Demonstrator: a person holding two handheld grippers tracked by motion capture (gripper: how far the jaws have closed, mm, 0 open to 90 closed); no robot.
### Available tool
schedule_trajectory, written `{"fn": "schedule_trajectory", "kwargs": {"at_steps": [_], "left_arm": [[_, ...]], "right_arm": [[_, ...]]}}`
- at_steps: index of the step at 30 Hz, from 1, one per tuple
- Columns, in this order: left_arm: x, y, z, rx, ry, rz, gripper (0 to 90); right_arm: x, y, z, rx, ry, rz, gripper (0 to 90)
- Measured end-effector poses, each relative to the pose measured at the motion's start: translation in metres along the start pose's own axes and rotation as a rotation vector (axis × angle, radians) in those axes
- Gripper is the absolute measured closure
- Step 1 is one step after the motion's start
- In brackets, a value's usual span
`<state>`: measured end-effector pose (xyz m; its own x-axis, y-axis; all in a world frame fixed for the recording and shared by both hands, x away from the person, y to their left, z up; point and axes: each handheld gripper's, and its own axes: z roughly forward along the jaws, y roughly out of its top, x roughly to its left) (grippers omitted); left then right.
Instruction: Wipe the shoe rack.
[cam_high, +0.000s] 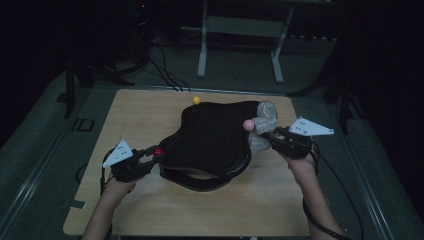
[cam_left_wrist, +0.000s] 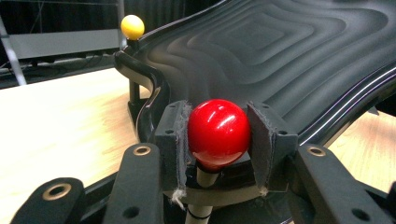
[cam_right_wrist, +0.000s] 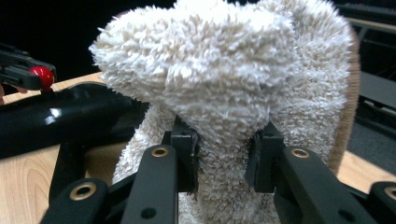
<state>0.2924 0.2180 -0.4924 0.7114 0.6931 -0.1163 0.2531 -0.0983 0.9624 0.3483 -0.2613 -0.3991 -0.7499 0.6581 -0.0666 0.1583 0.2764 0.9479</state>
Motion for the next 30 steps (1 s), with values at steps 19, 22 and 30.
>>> {"fn": "schedule_trajectory", "kwargs": {"at_steps": [19,22,30], "left_arm": [[0.001,0.0,0.0,0.002,-0.006,0.009,59.8],[0.0,0.0,0.0,0.005,-0.005,0.012,59.8],[0.001,0.0,0.0,0.005,-0.01,0.008,59.8]], "right_arm": [[-0.003,-0.011,0.004,0.02,-0.011,0.042,68.8],[-0.004,-0.009,-0.001,0.021,-0.024,0.04,68.7],[-0.007,0.024,-0.018,-0.081,-0.039,0.016,68.6]]}}
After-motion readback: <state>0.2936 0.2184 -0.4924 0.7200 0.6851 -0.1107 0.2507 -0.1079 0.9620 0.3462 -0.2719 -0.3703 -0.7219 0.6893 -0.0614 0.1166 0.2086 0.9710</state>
